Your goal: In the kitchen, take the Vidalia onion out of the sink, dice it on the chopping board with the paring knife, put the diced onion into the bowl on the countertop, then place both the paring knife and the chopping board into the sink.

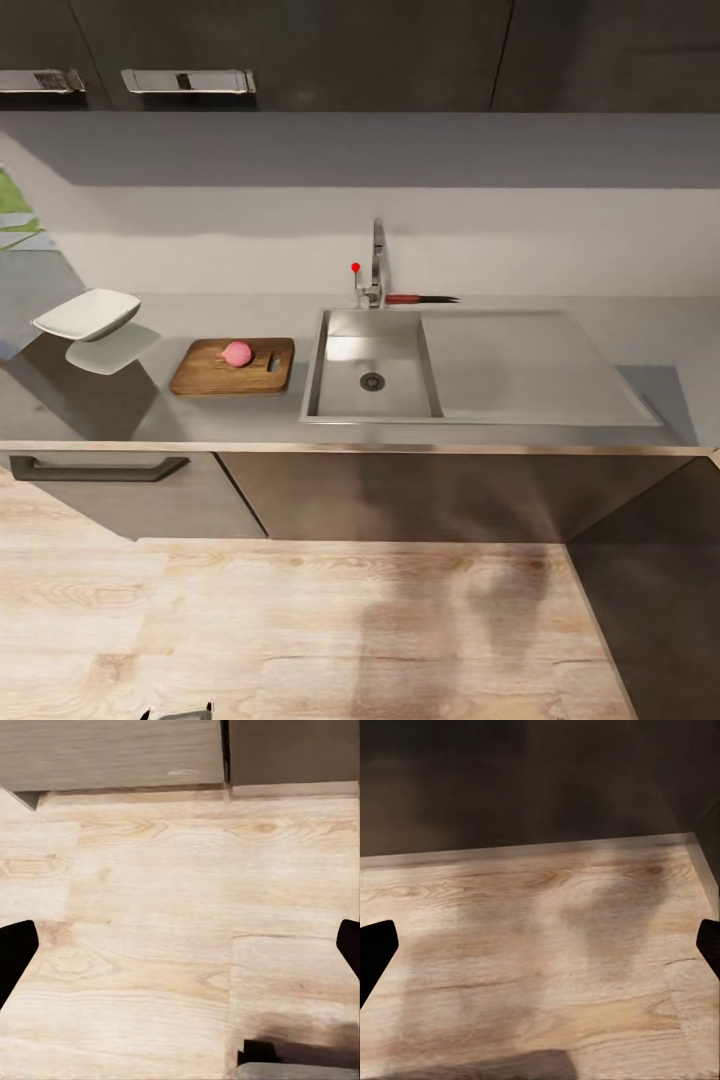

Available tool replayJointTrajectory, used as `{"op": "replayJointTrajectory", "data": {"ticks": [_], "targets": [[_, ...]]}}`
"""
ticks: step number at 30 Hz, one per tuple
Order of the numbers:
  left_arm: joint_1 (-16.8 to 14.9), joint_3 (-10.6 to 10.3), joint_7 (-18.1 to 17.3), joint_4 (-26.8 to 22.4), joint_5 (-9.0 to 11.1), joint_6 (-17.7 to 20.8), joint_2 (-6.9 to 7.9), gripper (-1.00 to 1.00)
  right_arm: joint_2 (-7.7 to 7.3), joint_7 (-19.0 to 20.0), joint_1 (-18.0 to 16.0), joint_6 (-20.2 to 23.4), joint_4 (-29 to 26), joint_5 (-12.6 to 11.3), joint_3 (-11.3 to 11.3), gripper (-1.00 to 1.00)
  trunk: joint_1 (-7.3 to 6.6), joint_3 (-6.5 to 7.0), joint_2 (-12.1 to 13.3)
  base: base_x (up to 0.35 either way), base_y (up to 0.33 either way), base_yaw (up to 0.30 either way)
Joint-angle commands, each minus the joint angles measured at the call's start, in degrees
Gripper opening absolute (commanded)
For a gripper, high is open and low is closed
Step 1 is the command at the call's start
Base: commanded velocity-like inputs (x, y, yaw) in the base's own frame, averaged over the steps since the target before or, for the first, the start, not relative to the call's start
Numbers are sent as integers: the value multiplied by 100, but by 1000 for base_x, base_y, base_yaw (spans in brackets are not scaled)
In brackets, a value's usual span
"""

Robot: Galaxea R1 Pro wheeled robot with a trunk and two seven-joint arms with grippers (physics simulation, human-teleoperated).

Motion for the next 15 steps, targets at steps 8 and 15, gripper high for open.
{"op": "replayJointTrajectory", "data": {"ticks": [8, 15], "targets": [[254, -50, 25, 17, 12, -18, -3, 100, 5, -2, 259, -17, 0, 54, -51, 100, 3, -8, -9, 0, 279, 0], [301, -50, 32, 17, 12, -16, -3, 100, 5, -3, 487, -17, 0, 53, -51, 100, 3, -8, -9, 0, 301, 0]]}}
